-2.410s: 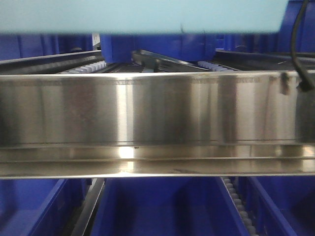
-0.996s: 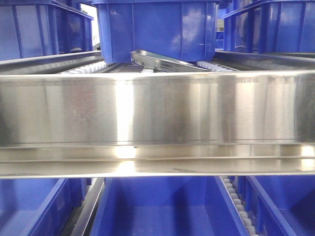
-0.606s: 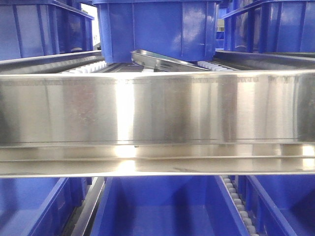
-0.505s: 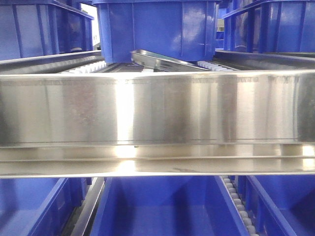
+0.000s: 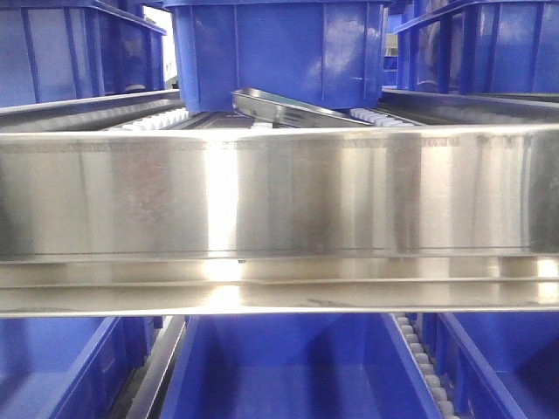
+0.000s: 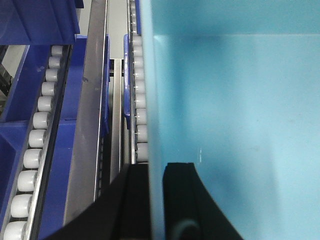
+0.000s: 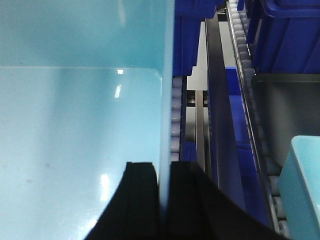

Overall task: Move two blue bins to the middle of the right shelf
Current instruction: 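Lift and pull both held bins out of the shelf toward the robot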

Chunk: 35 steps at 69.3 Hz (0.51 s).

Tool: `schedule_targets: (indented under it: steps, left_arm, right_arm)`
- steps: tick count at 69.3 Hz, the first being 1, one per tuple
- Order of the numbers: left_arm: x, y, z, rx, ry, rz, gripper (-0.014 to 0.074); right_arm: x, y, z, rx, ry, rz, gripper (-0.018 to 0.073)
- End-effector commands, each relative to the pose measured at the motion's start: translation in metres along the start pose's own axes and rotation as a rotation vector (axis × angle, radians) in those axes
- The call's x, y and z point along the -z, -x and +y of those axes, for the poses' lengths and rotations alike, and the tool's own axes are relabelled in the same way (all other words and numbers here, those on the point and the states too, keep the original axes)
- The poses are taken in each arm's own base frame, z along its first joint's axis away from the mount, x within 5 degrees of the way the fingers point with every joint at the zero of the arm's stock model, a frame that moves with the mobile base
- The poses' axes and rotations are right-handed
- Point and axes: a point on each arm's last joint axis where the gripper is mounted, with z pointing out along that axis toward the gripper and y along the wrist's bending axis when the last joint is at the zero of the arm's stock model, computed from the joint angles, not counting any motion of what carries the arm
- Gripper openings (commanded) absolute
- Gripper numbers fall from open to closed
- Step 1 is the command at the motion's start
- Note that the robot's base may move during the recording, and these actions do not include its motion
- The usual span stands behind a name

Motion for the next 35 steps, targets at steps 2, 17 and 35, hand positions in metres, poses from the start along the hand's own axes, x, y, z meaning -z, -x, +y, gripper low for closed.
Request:
schedule_targets:
  steps: [2,17,35]
  left_arm:
    - [0.0119,0.0038,0.0034,-0.008,-0.011,-0.055,-0.0111]
    - [0.0120,0.0047,0.0051,-0.015,0.008,-0.065,-0.0111]
    - [0.0120,0.0051,0.0059,-0.018,0.017,-0.069,-0.0111]
  right_arm:
    - [0.0063,0.0058,-0.0072,0.019,-0.038,-0.065,-0.0162]
    - [0.0063,0.0060,-0.0071,0.019,-0.037,-0.067,-0.0162]
    - [0.0065,0.0089,-0.0051,0.021,-0.016,-0.100,-0.0162]
